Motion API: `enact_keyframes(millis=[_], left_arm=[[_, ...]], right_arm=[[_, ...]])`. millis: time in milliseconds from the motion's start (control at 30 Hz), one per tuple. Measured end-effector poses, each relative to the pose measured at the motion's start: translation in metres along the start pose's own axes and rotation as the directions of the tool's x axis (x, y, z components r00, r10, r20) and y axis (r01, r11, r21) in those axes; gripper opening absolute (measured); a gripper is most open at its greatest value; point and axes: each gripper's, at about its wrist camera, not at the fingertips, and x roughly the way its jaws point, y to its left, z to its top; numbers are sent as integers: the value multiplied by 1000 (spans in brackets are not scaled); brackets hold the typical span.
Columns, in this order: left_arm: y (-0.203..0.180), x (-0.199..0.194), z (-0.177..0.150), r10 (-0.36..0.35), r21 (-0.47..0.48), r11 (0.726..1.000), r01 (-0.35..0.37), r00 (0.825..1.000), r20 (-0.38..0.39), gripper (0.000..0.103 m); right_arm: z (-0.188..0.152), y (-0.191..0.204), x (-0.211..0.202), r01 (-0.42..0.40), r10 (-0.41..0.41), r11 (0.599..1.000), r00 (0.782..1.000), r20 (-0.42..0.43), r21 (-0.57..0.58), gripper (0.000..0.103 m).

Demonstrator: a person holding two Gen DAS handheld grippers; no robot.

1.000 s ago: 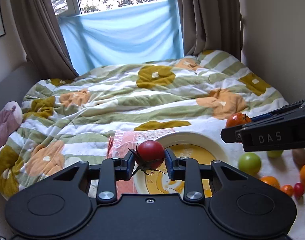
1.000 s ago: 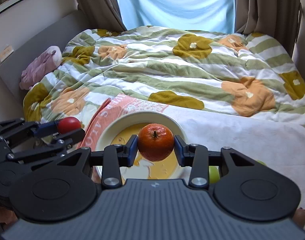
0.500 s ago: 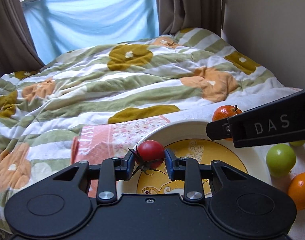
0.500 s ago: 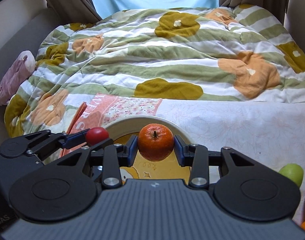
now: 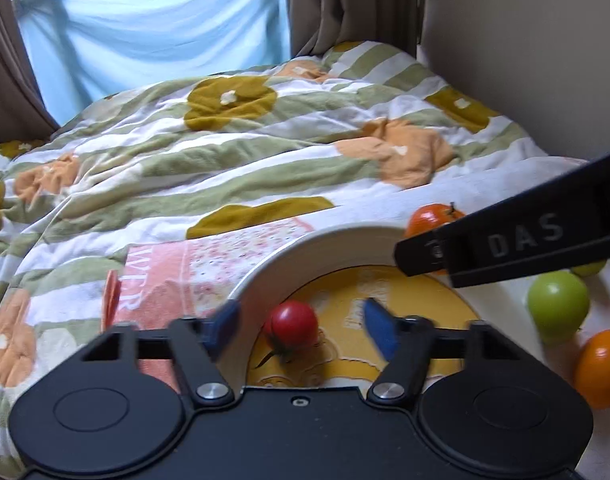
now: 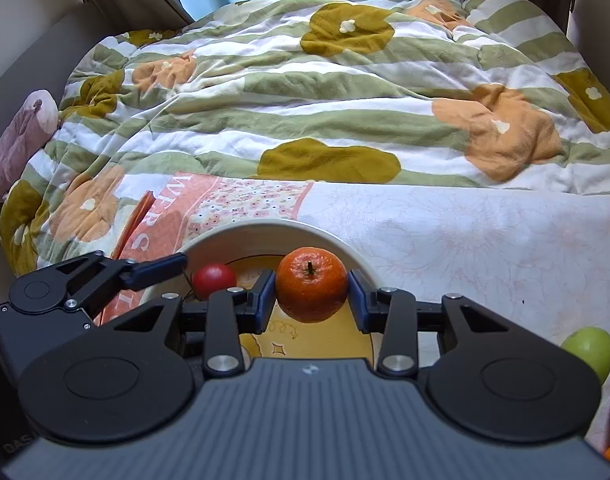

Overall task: Organize fruits
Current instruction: 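Carry both fruits to the white bowl and open both tools inside it, then move both tools back toward the remaining fruits on the cloth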

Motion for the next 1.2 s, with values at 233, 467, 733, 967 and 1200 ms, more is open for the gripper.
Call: enact_keyframes(millis=[233,467,733,967,1200], left_arm=[[-6,-16,-1,56,55,997,-58,998,21,93],[0,-33,-9,106,31,994,-107,994,23,98],[0,-47,-27,137,-8,991,-137,990,14,99],[6,-51,-28,154,-39,987,-153,988,14,99],[6,-59,-29,165,-59,985,-163,986,20,99]], right_arm=[[0,-2,0,-2,2,1000,1000,0,-8,54],[-1,-2,10,-54,55,998,998,-31,30,54],[1,13,33,-49,48,998,998,-38,-31,54],[0,16,34,-67,66,996,998,-20,-67,103],[-6,24,20,-34,40,990,998,39,-134,103]])
